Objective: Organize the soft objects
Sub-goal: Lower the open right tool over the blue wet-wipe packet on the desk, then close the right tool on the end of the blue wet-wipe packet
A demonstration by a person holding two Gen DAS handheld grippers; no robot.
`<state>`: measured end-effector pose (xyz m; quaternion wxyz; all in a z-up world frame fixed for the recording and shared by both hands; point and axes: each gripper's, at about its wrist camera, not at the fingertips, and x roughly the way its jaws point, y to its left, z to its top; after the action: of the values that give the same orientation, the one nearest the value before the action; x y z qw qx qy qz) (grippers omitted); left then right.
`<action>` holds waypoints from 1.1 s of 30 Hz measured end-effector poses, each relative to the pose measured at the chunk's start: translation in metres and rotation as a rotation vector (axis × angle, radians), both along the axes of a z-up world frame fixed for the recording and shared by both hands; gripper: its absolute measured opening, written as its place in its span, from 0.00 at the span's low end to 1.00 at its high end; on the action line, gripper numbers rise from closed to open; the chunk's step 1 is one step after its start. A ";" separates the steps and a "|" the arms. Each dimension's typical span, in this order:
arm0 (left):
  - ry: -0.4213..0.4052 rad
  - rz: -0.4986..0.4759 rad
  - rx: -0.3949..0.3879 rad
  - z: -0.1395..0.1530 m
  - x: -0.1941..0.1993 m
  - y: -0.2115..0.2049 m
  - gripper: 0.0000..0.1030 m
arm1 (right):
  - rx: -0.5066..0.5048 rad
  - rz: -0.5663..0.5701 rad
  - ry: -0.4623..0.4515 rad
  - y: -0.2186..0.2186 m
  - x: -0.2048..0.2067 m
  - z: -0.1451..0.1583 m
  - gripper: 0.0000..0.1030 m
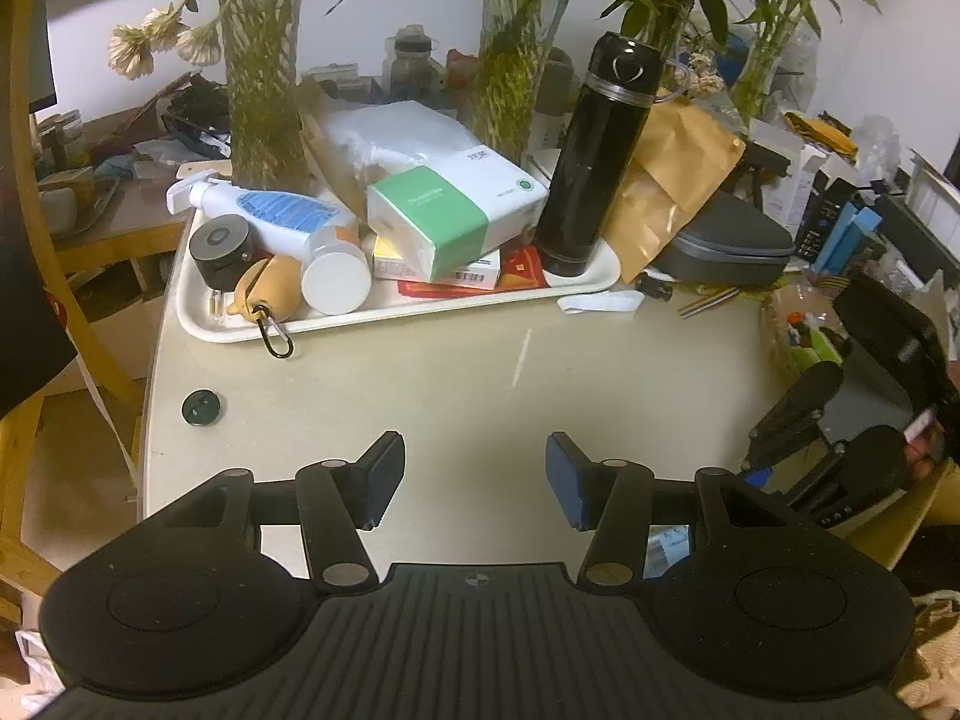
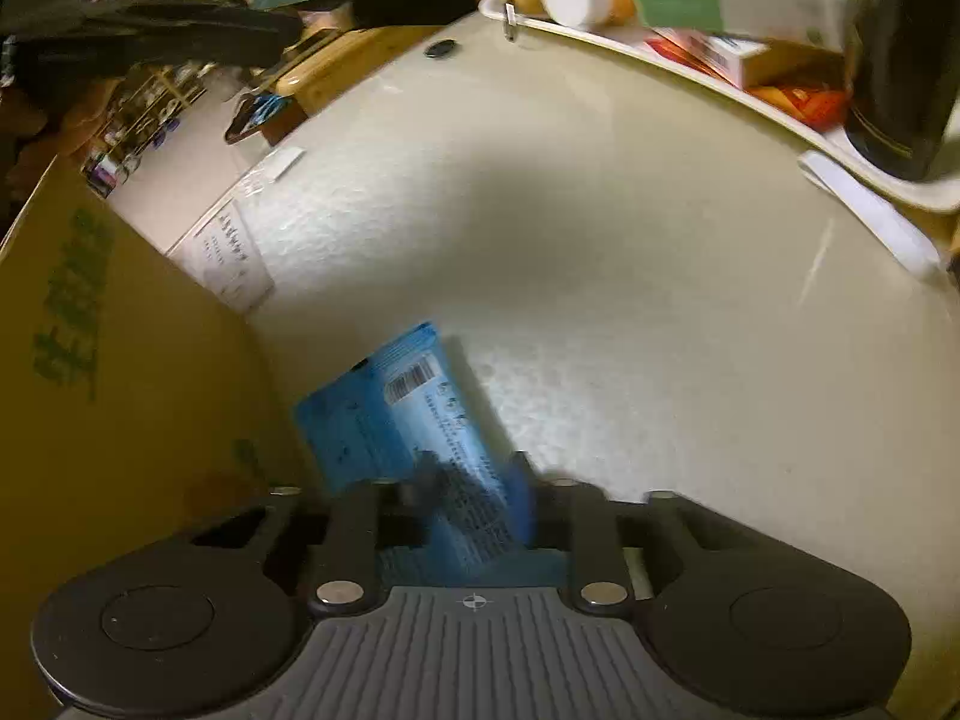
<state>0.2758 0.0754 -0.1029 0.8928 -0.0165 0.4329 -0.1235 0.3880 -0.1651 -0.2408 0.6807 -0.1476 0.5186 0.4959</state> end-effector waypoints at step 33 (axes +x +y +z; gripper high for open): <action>-0.098 -0.192 0.038 0.011 0.020 -0.039 0.50 | -0.175 -0.148 -0.275 0.006 0.016 -0.010 0.76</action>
<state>0.2957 0.0369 -0.0916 0.8972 0.0479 0.3904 -0.2008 0.4035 -0.1594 -0.2506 0.7645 -0.2341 0.4710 0.3726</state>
